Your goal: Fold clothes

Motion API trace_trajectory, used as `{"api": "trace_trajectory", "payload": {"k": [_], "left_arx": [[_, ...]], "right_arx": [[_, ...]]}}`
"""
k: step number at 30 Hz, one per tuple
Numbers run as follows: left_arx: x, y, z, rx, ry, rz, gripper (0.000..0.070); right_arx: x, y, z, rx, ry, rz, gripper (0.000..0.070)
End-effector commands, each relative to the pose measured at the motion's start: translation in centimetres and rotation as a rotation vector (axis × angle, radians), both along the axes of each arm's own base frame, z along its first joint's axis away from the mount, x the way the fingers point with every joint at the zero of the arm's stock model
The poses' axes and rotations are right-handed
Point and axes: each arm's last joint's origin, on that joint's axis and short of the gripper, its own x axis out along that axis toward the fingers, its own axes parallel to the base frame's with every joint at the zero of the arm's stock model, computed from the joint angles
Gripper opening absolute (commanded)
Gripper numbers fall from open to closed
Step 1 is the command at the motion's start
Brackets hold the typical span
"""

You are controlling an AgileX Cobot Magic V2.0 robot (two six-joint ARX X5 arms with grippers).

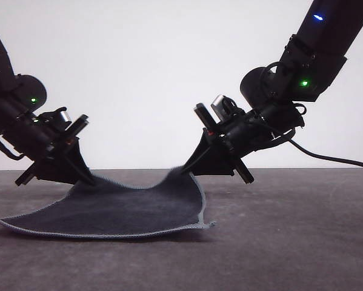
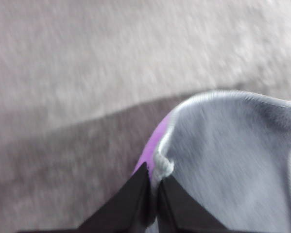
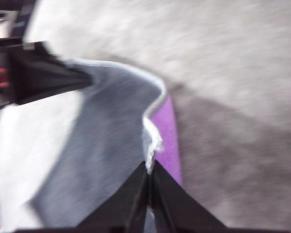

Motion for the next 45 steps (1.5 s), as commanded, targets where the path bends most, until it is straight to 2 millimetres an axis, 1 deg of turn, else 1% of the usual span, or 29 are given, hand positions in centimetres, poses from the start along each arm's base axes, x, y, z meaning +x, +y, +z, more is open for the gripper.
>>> {"api": "trace_trajectory", "payload": {"k": [1, 5, 11, 19, 25, 33, 45], "left_arx": [[0.2, 0.3, -0.3, -0.026, -0.001, -0.035, 0.001], [-0.4, 1.0, 0.2, -0.077, 0.03, -0.063, 0.001], [-1.9, 1.5, 1.3, -0.071, 0.07, -0.117, 0.001], [-3.9, 1.5, 2.8, -0.062, 0.123, -0.189, 0.001], [-4.9, 1.5, 2.8, -0.063, 0.194, -0.22, 0.001], [-5.8, 1.5, 2.7, -0.067, 0.272, -0.246, 0.001], [-6.8, 1.5, 2.8, -0.075, 0.359, -0.272, 0.0011]], "right_arx": [[0.4, 0.3, -0.2, 0.023, -0.02, 0.04, 0.0007], [0.2, 0.2, -0.1, 0.078, 0.011, 0.111, 0.0007], [-0.5, 0.1, -0.4, 0.135, 0.063, 0.214, 0.0007], [-1.9, -0.2, -1.2, 0.123, 0.149, 0.281, 0.0007], [-3.2, -0.4, -1.7, 0.111, 0.225, 0.328, 0.0007], [-4.8, 0.1, -1.8, 0.085, 0.297, 0.383, 0.0007], [-6.0, 0.3, -1.7, 0.067, 0.339, 0.424, 0.0007]]}}
